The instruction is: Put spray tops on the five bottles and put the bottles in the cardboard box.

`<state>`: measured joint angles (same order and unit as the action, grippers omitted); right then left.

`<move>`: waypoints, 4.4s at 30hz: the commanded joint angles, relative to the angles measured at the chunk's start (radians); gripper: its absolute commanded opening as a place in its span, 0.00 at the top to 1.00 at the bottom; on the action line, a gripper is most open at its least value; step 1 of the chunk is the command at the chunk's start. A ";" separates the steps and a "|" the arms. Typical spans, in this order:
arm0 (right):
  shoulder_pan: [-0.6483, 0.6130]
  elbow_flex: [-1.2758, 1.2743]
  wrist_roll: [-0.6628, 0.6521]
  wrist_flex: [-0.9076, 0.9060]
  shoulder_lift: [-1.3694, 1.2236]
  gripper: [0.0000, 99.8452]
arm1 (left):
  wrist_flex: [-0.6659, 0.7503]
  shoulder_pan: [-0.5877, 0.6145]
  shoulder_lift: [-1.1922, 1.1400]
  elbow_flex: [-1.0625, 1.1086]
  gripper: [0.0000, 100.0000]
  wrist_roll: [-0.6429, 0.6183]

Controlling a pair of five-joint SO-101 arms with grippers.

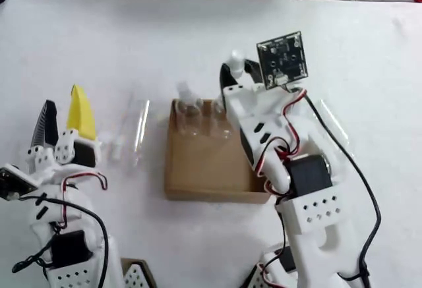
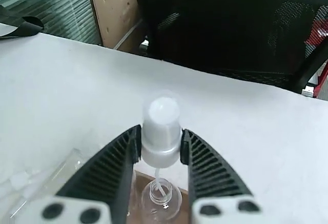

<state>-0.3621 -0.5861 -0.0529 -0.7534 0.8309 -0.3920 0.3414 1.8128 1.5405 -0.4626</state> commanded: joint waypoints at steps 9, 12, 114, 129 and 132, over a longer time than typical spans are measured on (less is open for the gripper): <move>-0.007 -0.141 0.011 0.111 0.016 0.98 | 0.026 -0.010 0.013 -0.005 0.79 -0.006; -0.007 -0.187 0.011 0.151 0.016 0.98 | 0.026 -0.010 0.013 -0.005 0.79 -0.006; -0.024 -0.488 -0.130 0.593 -0.140 0.98 | 0.025 -0.010 0.013 -0.005 0.79 -0.006; -0.022 -0.486 -0.129 0.562 -0.131 0.95 | 0.025 -0.010 0.013 -0.005 0.79 -0.006; -0.024 -0.488 -0.129 0.562 -0.139 0.85 | 0.025 -0.010 0.013 -0.005 0.79 -0.006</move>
<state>-0.3790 -1.0740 -0.1757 -0.1780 0.6928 -0.3920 0.3414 1.8128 1.5405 -0.4626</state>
